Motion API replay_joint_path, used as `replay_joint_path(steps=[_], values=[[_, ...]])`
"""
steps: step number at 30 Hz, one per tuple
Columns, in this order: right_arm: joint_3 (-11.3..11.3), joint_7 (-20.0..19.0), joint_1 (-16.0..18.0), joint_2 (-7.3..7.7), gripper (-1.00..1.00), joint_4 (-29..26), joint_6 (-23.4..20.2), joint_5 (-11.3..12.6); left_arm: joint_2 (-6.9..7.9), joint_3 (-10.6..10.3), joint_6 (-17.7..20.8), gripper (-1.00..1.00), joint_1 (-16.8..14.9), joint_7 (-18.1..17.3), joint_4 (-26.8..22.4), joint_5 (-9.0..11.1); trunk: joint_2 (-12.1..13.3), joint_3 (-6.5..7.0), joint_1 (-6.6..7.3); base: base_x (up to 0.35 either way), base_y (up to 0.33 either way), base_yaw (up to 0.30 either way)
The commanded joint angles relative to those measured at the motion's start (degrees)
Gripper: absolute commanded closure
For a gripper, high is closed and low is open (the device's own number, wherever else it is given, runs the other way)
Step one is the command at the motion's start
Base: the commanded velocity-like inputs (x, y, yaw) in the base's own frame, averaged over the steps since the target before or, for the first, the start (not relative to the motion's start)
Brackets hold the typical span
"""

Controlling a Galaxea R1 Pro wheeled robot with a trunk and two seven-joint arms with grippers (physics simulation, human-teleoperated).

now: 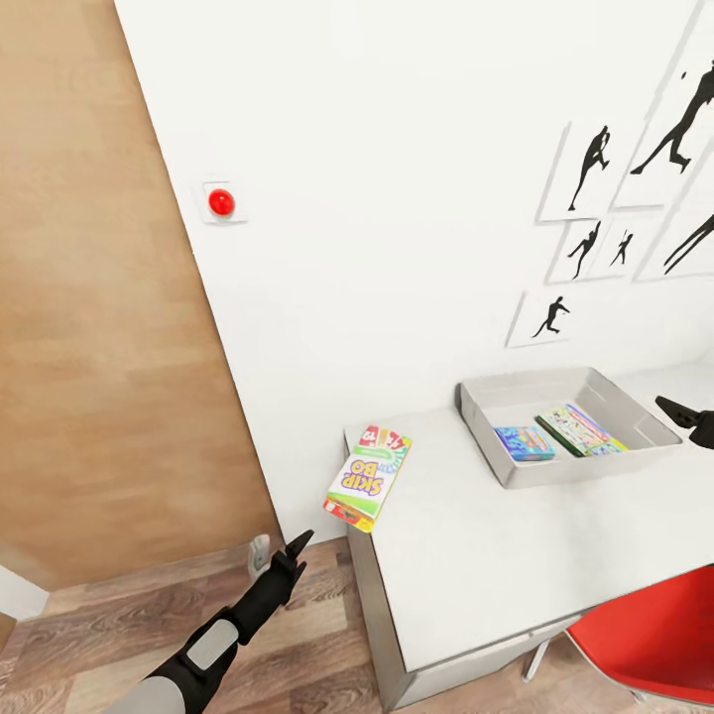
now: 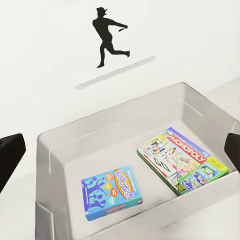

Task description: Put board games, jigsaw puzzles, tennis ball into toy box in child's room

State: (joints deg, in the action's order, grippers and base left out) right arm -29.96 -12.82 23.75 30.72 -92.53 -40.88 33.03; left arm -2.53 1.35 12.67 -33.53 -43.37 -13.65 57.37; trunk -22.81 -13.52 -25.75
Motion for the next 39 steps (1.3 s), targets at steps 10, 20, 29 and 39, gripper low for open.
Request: replay_joint_path(steps=[10,20,29,39], values=[[-0.12,-0.28,0.07,0.11,-1.00,-0.02,-0.34,-0.07,-0.01,0.05,0.96,-1.00,-0.04,-0.36,0.03,0.44,-0.11,-0.11,-0.03,0.026,0.000,-0.010],[-0.26,-0.28,0.07,0.28,-1.00,-0.02,-0.34,-0.07,-0.38,0.11,0.60,-1.00,-0.04,-0.32,0.03,0.27,-0.11,-0.11,-0.03,0.170,0.000,-0.002],[-0.27,-0.28,0.07,0.30,-1.00,-0.02,-0.34,-0.07,-0.48,0.14,0.52,-1.00,-0.04,-0.31,0.03,0.25,-0.11,-0.23,-0.03,0.028,0.000,-0.161],[-0.35,-0.28,0.07,0.08,-1.00,-0.02,-0.34,-0.07,-0.48,0.14,0.51,-1.00,-0.04,-0.33,0.03,0.35,-0.11,-0.33,-0.03,0.002,0.000,-0.113]])
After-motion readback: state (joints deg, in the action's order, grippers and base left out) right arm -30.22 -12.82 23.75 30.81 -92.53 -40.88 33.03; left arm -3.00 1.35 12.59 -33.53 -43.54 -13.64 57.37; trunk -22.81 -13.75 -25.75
